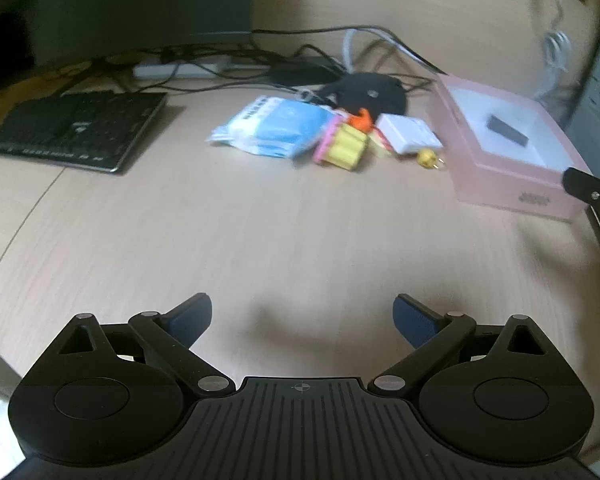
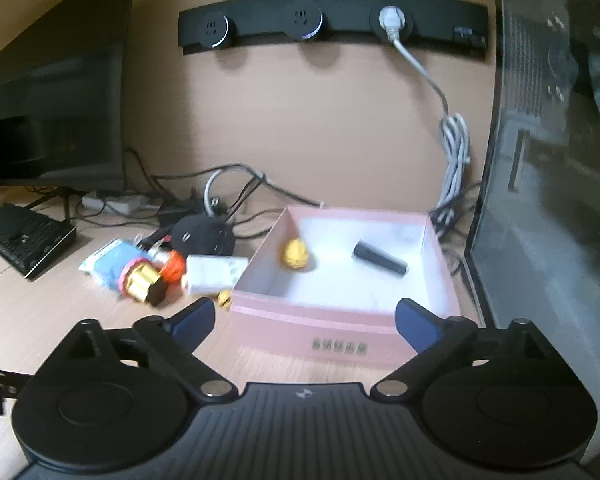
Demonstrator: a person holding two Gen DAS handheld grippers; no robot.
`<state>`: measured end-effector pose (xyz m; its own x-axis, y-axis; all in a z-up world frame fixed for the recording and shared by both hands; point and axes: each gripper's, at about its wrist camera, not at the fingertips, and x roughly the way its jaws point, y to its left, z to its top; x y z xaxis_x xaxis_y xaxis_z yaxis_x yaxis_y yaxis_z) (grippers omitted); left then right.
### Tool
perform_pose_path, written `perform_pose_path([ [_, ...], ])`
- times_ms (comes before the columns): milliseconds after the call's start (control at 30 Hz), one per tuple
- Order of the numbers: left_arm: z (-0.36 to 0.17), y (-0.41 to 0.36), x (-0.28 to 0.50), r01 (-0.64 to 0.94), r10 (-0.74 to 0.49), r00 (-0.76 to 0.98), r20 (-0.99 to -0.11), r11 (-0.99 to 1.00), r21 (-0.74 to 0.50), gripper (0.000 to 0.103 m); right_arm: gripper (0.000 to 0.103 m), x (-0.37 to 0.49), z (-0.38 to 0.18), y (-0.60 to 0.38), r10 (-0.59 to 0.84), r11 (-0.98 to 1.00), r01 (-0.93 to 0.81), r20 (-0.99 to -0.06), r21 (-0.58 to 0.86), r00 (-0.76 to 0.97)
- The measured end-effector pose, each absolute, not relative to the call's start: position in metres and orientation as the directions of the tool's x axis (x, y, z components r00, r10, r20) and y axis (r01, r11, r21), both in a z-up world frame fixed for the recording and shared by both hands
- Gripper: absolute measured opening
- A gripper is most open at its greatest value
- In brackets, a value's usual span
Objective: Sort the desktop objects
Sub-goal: 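Move the right gripper toward the cupcake toy and white box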
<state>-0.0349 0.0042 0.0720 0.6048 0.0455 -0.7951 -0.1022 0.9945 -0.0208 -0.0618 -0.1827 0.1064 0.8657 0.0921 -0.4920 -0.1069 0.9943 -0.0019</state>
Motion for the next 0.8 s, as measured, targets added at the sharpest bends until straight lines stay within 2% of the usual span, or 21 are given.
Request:
perform_pose_path([
  [100,0.065,0.001,-0.033,-0.057,0.018,0.607,-0.795,0.998,-0.022,0.100,0.103,-0.073,0.103,-0.175,0.086,0.992,-0.120,-0.492,-0.038,0.866],
  [233,0.060,0.009,-0.019,-0.018,-0.030,0.619,-0.785,0.998,-0.052,0.100,0.103,-0.084,0.103,-0.158,0.051,0.991,-0.105,-0.509,-0.077,0.859],
  [433,0.059,0.039,-0.001,-0.022,0.018,0.665,-0.747,1.000,0.004,0.100,0.103,-0.063,0.110,-0.117,0.042,0.984,-0.130,-0.547,-0.124,0.836],
  [500,0.055,0.058,0.000,-0.034,0.009,0.660,-0.752,0.999,-0.018,0.100,0.102,-0.046,0.111,-0.096,0.044,0.980,-0.146,-0.558,-0.139,0.829],
  [600,0.049,0.093,-0.002,-0.071,-0.023,0.640,-0.768,0.994,-0.089,0.100,0.079,-0.014,0.106,-0.057,0.018,0.953,-0.188,-0.574,-0.239,0.819],
  [667,0.046,0.113,-0.003,-0.095,-0.032,0.633,-0.774,0.988,-0.119,0.100,0.074,0.010,0.094,-0.030,-0.022,0.913,-0.216,-0.569,-0.346,0.822],
  [733,0.042,0.130,-0.004,-0.119,-0.031,0.625,-0.780,0.984,-0.135,0.100,0.062,0.033,0.074,-0.010,-0.066,0.867,-0.240,-0.576,-0.438,0.814],
  [800,0.042,0.141,-0.004,-0.139,-0.028,0.621,-0.783,0.980,-0.145,0.100,0.055,0.054,0.053,0.003,-0.101,0.835,-0.261,-0.602,-0.484,0.792],
])
